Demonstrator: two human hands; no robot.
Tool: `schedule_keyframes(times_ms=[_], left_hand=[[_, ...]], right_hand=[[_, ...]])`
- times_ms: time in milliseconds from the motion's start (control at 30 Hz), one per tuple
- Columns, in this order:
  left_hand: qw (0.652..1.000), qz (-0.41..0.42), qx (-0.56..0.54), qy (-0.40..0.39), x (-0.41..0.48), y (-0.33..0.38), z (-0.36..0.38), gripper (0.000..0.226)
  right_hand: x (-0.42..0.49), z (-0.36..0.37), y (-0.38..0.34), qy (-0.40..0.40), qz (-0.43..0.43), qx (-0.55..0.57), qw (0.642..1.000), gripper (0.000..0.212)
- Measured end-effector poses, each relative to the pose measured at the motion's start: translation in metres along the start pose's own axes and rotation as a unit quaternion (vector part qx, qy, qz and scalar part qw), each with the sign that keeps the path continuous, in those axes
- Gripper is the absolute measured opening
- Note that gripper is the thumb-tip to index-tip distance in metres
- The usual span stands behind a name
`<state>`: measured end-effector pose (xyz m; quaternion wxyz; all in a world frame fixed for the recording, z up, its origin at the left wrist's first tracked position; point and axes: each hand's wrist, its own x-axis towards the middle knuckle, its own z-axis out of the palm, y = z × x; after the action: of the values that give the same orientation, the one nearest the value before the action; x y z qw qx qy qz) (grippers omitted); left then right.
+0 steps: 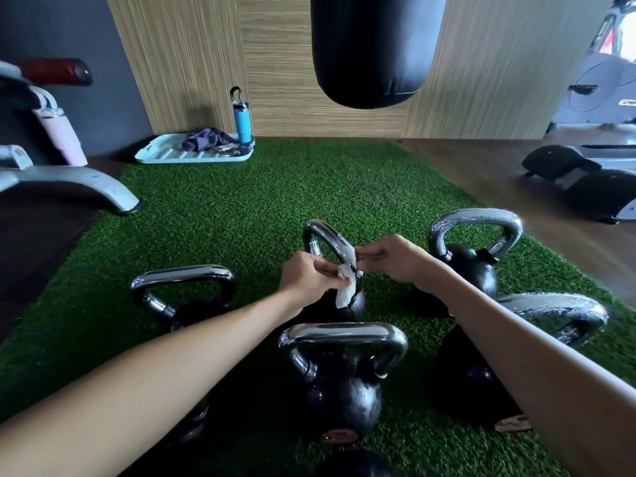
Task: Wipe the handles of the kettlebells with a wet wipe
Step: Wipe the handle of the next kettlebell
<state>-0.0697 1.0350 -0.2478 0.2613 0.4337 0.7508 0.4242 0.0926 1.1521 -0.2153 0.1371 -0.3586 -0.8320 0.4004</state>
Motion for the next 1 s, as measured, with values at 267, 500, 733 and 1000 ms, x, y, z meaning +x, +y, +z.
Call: schedule_keyframes(times_ms=[267,500,733,1000], left_hand=[[0.998,0.048,0.021,-0.017,0.008,-0.010,-0.002,0.023],[0.993,0.054,0.098,-0.042,0.010,-0.020,0.007,0.025],[0.998,-0.008,-0.057,0.020,0.009,-0.015,-0.037,0.034],[0.969,-0.079,-0.232,-0.017,0.003,0.016,-0.061,0.061]], right_hand=[[0.002,0.004,0.003,0.019,0.001,-0.008,1.000,0.038],[0.003,0.004,0.008,0.010,-0.005,0.020,1.000,0.041],[-0.012,0.006,-0.001,0.086,-0.031,-0.039,0.995,0.046],[-0.017,0.004,-0.040,0.081,-0.172,-0.014,0.982,0.055]])
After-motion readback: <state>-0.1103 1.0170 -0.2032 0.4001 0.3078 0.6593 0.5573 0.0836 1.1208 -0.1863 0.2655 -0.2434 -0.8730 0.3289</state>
